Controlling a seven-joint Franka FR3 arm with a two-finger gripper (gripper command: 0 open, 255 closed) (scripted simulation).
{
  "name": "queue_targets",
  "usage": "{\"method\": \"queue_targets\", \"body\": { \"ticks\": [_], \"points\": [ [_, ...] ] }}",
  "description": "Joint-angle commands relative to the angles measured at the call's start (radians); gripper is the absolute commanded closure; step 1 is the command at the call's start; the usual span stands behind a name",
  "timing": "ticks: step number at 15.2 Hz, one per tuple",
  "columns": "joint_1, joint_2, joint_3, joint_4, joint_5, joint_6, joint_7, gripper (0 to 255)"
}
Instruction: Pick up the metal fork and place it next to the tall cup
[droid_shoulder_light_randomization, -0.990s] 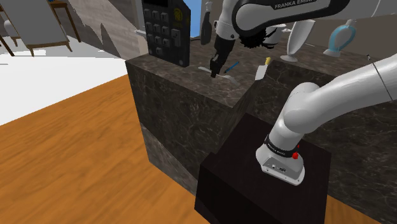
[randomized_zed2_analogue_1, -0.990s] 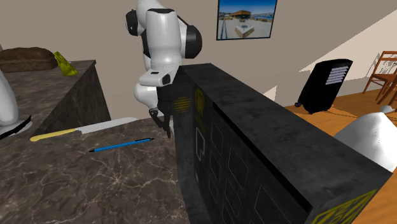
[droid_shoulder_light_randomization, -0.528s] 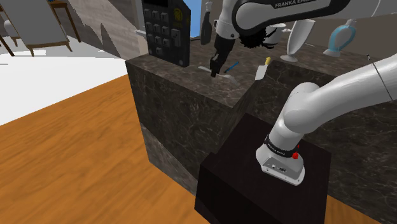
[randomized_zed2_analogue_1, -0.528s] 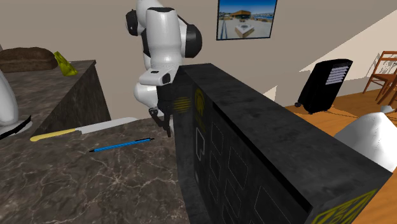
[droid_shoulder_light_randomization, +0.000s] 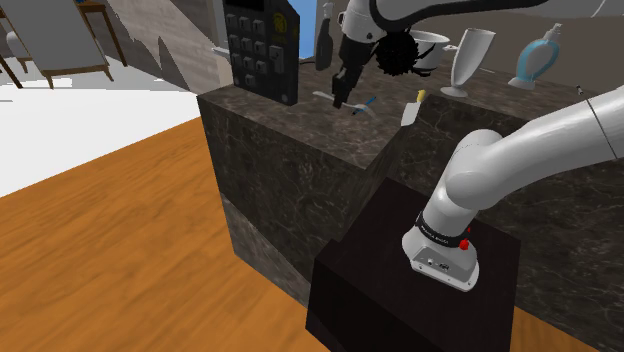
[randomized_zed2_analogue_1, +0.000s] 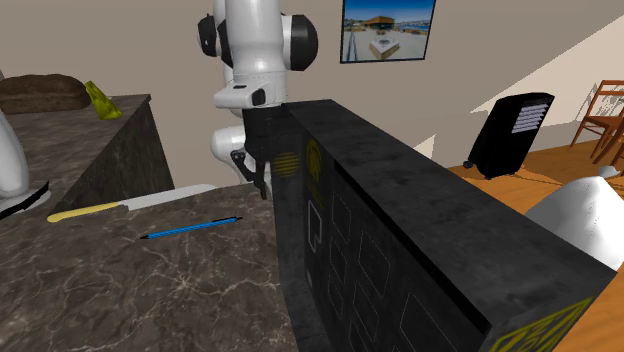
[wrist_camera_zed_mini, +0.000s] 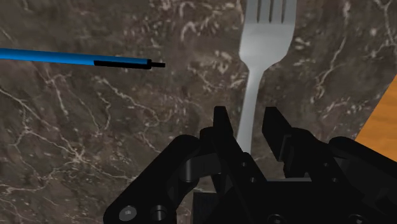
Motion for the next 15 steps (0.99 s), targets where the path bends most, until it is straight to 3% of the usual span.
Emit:
{"method": "queue_targets", "body": {
  "ticks": [1, 15],
  "points": [
    [0.000, 0.001, 0.000, 0.027, 0.000, -0.026, 0.000, 255],
    [0.001, 0.030, 0.002, 0.235, 0.002, -0.205, -0.001, 255]
  ]
}}
